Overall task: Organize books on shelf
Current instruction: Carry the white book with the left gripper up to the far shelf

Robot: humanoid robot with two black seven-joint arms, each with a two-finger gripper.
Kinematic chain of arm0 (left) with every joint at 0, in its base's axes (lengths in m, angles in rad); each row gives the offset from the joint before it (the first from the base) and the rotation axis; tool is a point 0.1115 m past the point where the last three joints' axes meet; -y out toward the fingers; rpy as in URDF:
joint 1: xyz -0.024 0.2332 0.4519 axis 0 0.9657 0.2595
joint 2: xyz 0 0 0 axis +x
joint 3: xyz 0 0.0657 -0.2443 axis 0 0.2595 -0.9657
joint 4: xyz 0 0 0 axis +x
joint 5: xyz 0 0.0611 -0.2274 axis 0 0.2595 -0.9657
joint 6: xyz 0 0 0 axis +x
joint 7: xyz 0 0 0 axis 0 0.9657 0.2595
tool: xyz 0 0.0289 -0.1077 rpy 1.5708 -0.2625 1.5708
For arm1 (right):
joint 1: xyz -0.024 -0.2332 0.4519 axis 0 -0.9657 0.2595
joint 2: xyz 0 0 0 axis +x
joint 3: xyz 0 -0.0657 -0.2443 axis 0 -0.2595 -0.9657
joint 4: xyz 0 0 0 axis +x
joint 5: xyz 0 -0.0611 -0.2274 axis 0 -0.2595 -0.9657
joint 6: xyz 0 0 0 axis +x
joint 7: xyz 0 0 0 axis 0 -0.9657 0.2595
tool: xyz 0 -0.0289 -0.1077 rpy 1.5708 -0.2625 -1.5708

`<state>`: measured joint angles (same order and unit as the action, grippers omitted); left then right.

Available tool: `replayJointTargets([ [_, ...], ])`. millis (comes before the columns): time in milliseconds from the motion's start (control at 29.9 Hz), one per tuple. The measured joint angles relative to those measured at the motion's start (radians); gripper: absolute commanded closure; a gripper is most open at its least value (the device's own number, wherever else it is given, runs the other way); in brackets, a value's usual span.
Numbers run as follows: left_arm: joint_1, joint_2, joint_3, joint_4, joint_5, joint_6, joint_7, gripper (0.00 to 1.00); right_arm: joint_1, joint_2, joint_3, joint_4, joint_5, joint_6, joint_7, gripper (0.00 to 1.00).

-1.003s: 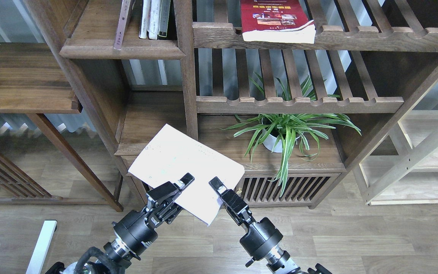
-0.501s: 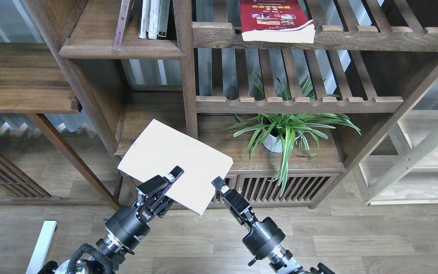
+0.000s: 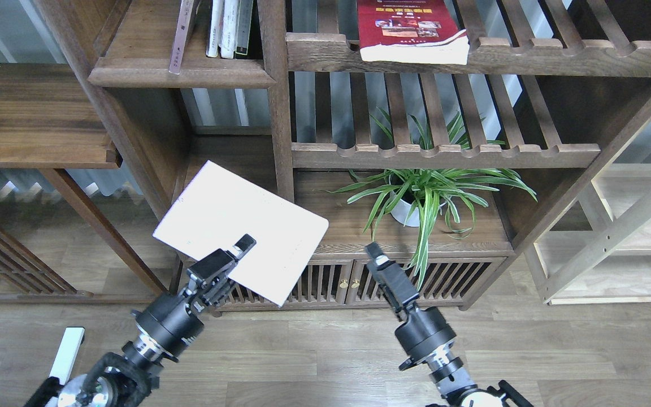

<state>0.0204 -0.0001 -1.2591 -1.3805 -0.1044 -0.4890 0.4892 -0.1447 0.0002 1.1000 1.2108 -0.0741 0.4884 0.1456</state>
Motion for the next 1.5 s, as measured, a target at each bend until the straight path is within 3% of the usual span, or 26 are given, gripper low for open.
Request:
replayJointTargets([
  [100,0.000,0.000,-0.044,-0.033,0.060,0.000,0.000,1.00,0.001,0.000,0.037,-0.029,0.001,0.000,0.000,0.02],
  [602,-0.049,0.000,-0.350,-0.255,0.461,0.000,0.000,1.00,0.027,0.000,0.075,-0.103,0.002,0.000,0.002,0.01],
  [836,-0.075,0.001,-0.443,-0.347,0.525,0.000,0.000,1.00,0.032,0.000,0.075,-0.103,0.002,0.000,0.003,0.01],
  [1504,-0.121,0.138,-0.657,-0.379,0.488,0.000,0.000,0.98,0.039,0.000,0.076,-0.105,0.005,0.000,0.006,0.01],
])
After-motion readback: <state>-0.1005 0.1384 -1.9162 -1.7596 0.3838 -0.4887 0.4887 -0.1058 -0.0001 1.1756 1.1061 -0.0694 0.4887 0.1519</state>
